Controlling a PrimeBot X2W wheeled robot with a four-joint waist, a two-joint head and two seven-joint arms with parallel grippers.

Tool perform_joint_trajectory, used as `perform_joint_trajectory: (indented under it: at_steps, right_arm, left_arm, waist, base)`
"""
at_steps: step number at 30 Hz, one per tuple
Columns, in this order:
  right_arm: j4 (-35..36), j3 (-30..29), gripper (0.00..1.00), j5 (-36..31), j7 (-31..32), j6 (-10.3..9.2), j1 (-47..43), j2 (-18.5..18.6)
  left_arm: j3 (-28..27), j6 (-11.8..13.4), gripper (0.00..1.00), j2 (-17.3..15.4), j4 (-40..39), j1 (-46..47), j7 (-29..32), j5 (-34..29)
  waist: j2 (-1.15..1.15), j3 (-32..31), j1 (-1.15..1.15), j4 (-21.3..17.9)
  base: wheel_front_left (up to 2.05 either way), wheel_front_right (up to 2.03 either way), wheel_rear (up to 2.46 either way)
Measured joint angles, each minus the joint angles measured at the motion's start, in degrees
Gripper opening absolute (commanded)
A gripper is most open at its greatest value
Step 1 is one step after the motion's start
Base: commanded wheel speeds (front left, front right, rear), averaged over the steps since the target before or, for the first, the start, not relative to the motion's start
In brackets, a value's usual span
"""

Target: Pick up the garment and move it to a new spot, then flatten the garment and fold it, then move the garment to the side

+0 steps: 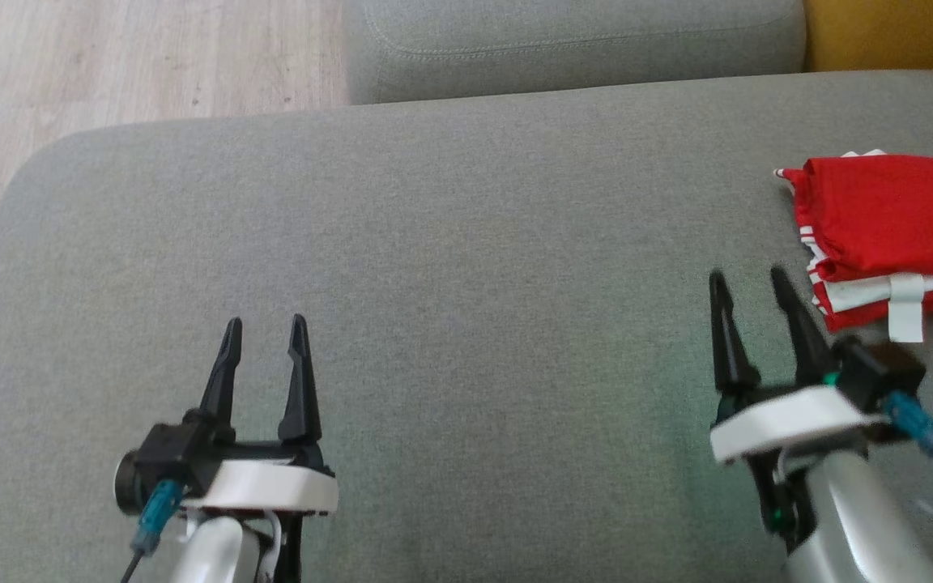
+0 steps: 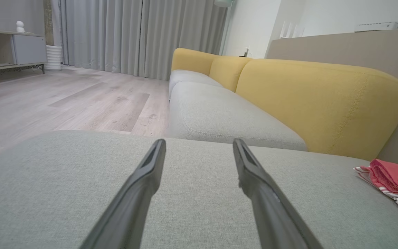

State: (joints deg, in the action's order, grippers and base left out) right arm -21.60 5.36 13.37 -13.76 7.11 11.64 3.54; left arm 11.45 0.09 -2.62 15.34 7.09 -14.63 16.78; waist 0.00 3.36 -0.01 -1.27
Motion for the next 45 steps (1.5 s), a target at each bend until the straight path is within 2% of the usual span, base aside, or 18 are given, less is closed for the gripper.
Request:
perform_joint_trajectory:
  at_steps: [9, 26, 42, 45]
  right_arm:
    - [-0.16, 3.18, 1.0, 2.2, -0.45, 0.0, -2.41, -0.36]
    - [0.93, 3.5, 1.0, 2.01, -0.46, 0.0, -2.99, -0.37]
    - [1.81, 3.49, 1.0, 2.13, -0.46, 0.0, -3.03, -0.37]
    - [2.11, 3.49, 1.0, 2.21, -0.46, 0.0, -3.03, -0.37]
  left_arm:
    - [0.08, 0.52, 1.0, -0.02, -0.56, -1.71, 0.0, 0.94]
    - [1.14, 0.32, 1.0, -0.02, -0.26, -1.71, 0.0, 2.35]
    - [-0.49, 0.49, 1.0, -0.03, -0.98, -1.71, 0.0, 2.93]
    - [-0.55, 0.48, 1.0, -0.03, -0.9, -1.71, 0.0, 4.61]
  waist:
    - [0.0, -0.38, 0.01, -0.8]
    - [0.0, -0.63, 0.01, -1.34]
    - [0.0, -0.49, 0.01, -1.35]
    - [0.0, -0.34, 0.01, -1.37]
  base:
    - [0.0, 0.0, 0.0]
    - [0.0, 0.0, 0.0]
    - [0.0, 0.0, 0.0]
    - [0.0, 0.0, 0.0]
